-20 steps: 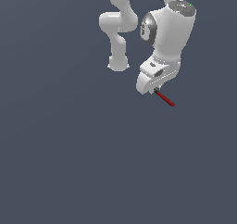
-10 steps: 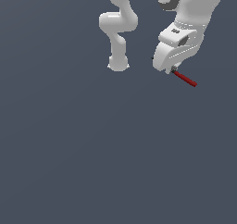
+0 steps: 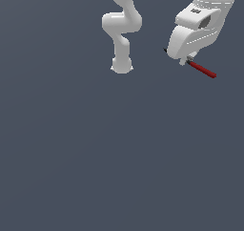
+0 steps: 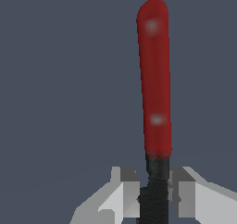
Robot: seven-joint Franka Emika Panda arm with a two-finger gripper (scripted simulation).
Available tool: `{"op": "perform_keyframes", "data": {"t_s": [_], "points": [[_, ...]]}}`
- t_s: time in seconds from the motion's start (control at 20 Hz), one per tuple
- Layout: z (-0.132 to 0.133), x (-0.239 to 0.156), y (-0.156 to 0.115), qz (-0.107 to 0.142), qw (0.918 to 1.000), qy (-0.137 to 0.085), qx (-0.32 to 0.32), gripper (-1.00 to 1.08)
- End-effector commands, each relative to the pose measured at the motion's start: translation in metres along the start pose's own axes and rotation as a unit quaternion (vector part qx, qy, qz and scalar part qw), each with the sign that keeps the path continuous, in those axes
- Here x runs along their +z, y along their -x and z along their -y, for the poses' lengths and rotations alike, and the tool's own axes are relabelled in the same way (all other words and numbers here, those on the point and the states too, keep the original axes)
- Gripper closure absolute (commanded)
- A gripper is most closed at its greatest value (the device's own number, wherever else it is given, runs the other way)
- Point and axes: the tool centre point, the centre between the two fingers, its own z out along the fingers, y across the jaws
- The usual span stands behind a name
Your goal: Pick up the object and move it to a goal position.
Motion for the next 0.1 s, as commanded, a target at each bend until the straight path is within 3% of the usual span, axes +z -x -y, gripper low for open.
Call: {"op": "perform_keyframes", "data": {"t_s": [0.0,0.05], "points": [[0.0014,-0.0036,-0.0008,0.000,1.0000,0.000,0.000,1.08],[0.0015,-0.0038,-0.0009,0.000,1.0000,0.000,0.000,1.08]]}}
